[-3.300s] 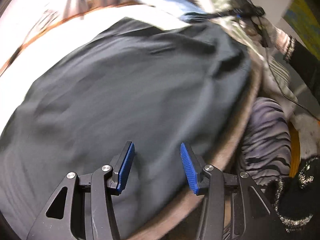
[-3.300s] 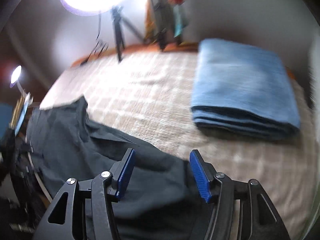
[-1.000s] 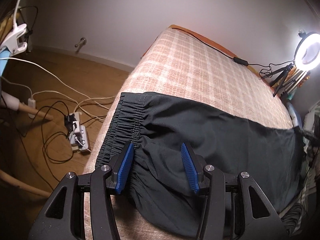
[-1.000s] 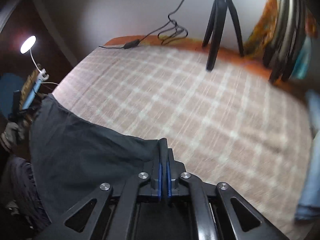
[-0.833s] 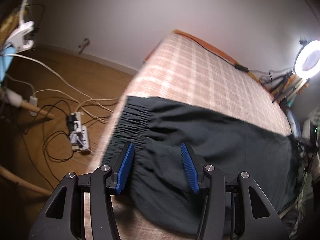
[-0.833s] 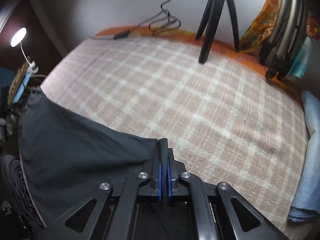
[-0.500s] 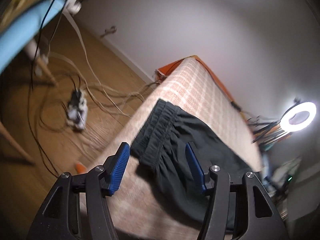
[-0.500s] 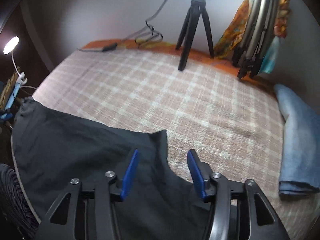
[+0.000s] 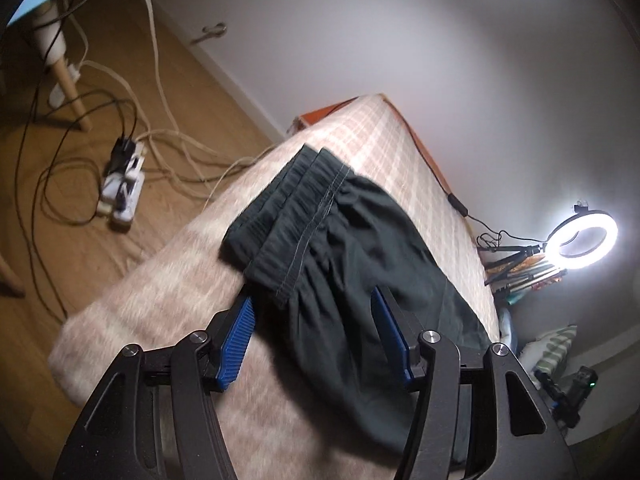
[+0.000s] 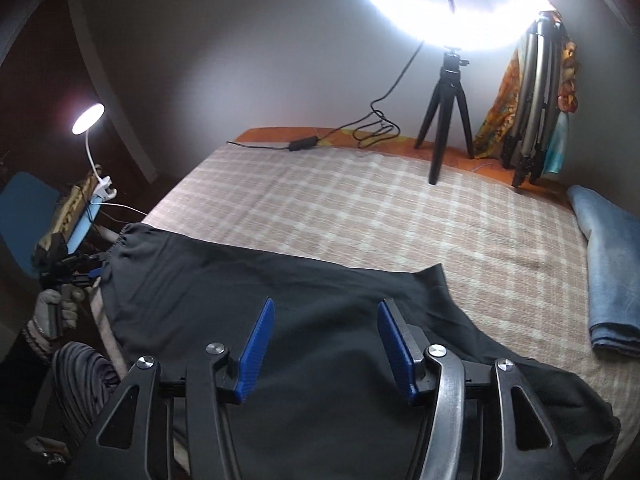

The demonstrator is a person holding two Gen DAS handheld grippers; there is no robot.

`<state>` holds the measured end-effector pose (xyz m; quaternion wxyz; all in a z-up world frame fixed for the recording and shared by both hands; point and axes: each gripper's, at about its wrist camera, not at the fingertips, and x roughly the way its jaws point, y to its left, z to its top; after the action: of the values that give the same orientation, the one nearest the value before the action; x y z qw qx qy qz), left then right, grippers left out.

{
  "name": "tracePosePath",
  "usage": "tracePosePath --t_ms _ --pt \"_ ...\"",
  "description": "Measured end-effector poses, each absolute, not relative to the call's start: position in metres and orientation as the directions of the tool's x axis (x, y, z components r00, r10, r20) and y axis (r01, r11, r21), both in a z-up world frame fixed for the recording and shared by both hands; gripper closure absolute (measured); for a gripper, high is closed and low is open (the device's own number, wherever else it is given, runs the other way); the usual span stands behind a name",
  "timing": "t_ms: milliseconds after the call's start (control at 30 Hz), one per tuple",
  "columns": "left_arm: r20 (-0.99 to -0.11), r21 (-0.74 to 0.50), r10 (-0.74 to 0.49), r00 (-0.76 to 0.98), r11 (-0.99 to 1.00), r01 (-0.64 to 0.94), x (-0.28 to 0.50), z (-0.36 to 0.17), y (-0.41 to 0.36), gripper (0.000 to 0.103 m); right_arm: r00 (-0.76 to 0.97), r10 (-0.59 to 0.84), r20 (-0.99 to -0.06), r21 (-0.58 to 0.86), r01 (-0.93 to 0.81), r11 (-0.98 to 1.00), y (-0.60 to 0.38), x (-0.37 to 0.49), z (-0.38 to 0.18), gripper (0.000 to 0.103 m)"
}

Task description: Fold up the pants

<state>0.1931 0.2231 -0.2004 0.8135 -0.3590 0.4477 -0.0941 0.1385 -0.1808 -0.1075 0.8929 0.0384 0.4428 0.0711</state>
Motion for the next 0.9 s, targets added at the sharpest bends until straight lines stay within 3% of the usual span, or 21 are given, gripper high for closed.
tracePosePath --t_ms 133,200,267,433,667,900 --pt "-0.626 -0.683 -0.458 0.631 0.713 -0.161 0.202 -0.205 0.224 0.046 0.596 0.181 -0.782 0.154 -0.097 0.983 -0.167 0.142 -0.105 0.047" --pt "-0.61 -0.69 -0.435 0.662 0.703 -0.173 0.204 -0.206 0.224 0.058 0.59 0.185 -0.786 0.153 -0.105 0.983 -0.16 0.146 -0.108 0.047" --pt "-0.605 -0.701 -0.424 0.674 0.686 -0.198 0.207 -0.211 0.225 0.078 0.58 0.191 -0.792 0.15 -0.119 0.981 -0.149 0.148 -0.11 0.047" --pt "-0.569 -0.696 -0.376 0.732 0.695 -0.184 0.204 -0.209 0.221 0.087 0.547 0.22 -0.808 0.161 -0.154 0.975 -0.121 0.155 -0.116 0.047" --pt "-0.576 -0.446 -0.341 0.743 0.893 0.065 0.204 -0.166 0.163 0.09 0.474 0.29 -0.831 0.217 -0.205 0.954 -0.082 0.18 -0.138 0.047" --pt "-0.646 -0.136 -0.339 0.684 0.933 0.334 0.2 -0.161 0.092 0.09 0.391 0.473 -0.79 0.409 -0.24 0.88 -0.028 0.235 -0.172 0.046"
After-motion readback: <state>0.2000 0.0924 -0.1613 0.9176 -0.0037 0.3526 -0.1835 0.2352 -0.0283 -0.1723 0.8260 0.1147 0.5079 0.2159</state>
